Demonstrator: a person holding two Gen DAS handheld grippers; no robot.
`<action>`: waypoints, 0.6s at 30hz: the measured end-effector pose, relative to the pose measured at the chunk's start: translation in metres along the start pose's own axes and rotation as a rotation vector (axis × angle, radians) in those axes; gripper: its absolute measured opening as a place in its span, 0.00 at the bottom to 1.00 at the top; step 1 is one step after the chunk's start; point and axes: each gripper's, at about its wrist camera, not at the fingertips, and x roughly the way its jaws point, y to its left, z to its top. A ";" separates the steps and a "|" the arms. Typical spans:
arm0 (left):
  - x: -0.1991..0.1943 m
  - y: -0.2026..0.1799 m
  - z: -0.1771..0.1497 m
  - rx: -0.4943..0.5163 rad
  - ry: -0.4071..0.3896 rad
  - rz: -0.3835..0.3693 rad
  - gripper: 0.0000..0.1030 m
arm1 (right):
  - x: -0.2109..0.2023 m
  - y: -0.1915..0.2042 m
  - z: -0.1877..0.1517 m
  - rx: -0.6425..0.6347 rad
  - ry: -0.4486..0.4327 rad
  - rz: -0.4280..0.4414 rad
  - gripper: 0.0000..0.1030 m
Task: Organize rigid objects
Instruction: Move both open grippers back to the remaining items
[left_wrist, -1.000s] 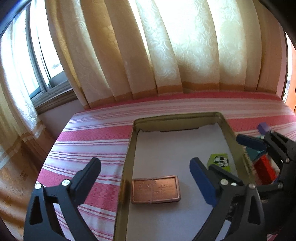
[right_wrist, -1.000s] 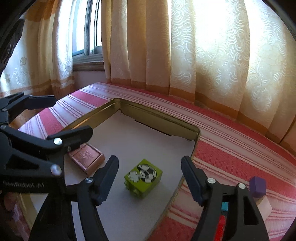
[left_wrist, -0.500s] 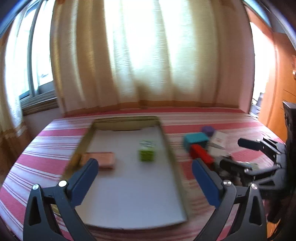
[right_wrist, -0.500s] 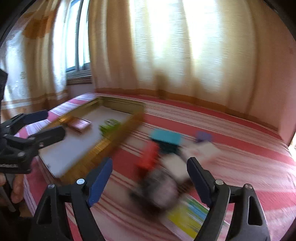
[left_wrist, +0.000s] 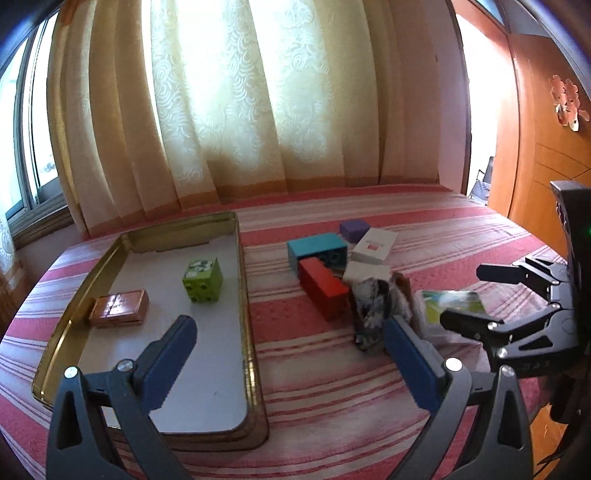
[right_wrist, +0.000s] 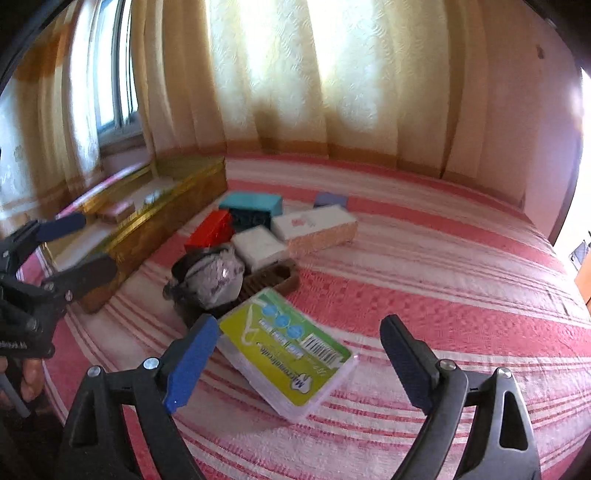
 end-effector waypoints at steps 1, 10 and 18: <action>0.002 0.003 -0.001 -0.004 0.007 0.002 0.99 | 0.002 0.001 0.001 -0.008 0.013 0.000 0.88; 0.016 0.030 -0.003 -0.091 0.094 -0.018 0.99 | 0.015 0.004 -0.001 -0.027 0.090 0.003 0.90; 0.023 0.052 -0.005 -0.126 0.137 0.018 0.99 | 0.019 -0.001 -0.001 -0.011 0.114 0.017 0.90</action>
